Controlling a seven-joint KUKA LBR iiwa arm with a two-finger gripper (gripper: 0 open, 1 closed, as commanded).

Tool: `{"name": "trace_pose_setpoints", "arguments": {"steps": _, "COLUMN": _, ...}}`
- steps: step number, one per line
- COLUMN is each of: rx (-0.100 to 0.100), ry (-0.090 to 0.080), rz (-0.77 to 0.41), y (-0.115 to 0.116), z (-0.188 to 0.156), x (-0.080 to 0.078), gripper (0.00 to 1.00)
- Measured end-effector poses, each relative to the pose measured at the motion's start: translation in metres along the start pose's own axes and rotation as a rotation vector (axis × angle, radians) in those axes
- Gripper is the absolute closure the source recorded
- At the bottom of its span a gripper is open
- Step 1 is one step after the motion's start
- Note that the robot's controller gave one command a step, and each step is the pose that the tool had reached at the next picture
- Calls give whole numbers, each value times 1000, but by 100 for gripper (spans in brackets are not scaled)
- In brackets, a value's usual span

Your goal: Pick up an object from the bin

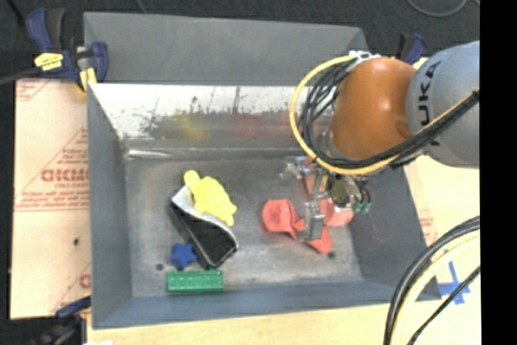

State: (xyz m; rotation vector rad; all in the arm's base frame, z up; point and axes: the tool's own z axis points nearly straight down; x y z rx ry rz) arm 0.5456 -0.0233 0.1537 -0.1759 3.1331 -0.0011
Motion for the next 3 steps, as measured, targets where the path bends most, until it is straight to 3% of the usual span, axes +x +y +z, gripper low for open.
{"name": "trace_pose_setpoints", "arguments": {"steps": 1, "rx": 1, "ry": -5, "rz": -66, "y": -6, "z": 13, "x": 4, "gripper": 0}}
{"name": "trace_pose_setpoints", "arguments": {"steps": 2, "rx": 0, "ry": 1, "rz": -169, "y": -24, "z": 68, "x": 14, "gripper": 100}}
{"name": "trace_pose_setpoints", "arguments": {"steps": 3, "rx": 0, "ry": 1, "rz": -169, "y": -24, "z": 68, "x": 14, "gripper": 100}}
